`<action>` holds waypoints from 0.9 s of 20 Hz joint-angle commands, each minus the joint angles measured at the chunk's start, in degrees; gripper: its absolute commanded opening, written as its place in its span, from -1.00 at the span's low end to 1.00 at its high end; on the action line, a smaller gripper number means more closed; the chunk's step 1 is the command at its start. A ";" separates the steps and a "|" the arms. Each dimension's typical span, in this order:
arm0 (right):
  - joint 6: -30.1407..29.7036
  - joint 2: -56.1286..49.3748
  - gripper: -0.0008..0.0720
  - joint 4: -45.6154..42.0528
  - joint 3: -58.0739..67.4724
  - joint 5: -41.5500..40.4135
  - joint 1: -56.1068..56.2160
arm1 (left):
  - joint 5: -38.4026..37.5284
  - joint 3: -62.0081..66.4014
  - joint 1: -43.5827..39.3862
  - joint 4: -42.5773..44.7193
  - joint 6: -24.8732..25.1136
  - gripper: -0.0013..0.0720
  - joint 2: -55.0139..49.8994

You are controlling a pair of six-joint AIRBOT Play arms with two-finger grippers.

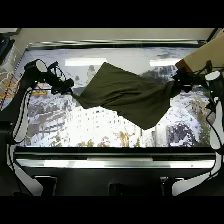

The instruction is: Fold the clothes and pants, and hang the long-sleeved shirts on hangers.

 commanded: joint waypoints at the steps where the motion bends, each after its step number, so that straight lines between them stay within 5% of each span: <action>1: 0.83 -2.89 0.27 2.75 3.48 5.75 0.07 | -0.48 -0.07 -0.48 0.02 0.00 -0.91 -0.13; 4: -9.57 3.45 0.28 -0.09 3.45 19.89 -5.09 | -0.48 -0.07 -0.50 0.02 -0.02 -0.91 -0.11; 7: -13.99 12.96 0.28 -14.29 -3.34 30.45 -8.04 | -0.52 -0.07 -0.50 -0.04 -0.02 -0.91 -0.11; 10: -15.56 24.92 0.28 -11.67 -26.95 22.99 -7.76 | -0.52 -0.07 -0.63 -0.02 -0.02 -0.91 -0.11; 13: -16.90 33.97 0.28 2.14 -52.26 15.06 -6.73 | -0.52 -0.07 -0.72 -0.07 -0.02 -0.91 -0.11; 15: -20.11 36.59 0.28 10.97 -61.11 12.98 -5.16 | -0.50 -0.07 -0.72 -0.07 -0.02 -0.91 -0.11; 18: -19.37 37.16 0.32 12.59 -64.50 7.13 1.14 | -0.55 -0.07 -0.72 -0.09 -0.04 -0.91 -0.11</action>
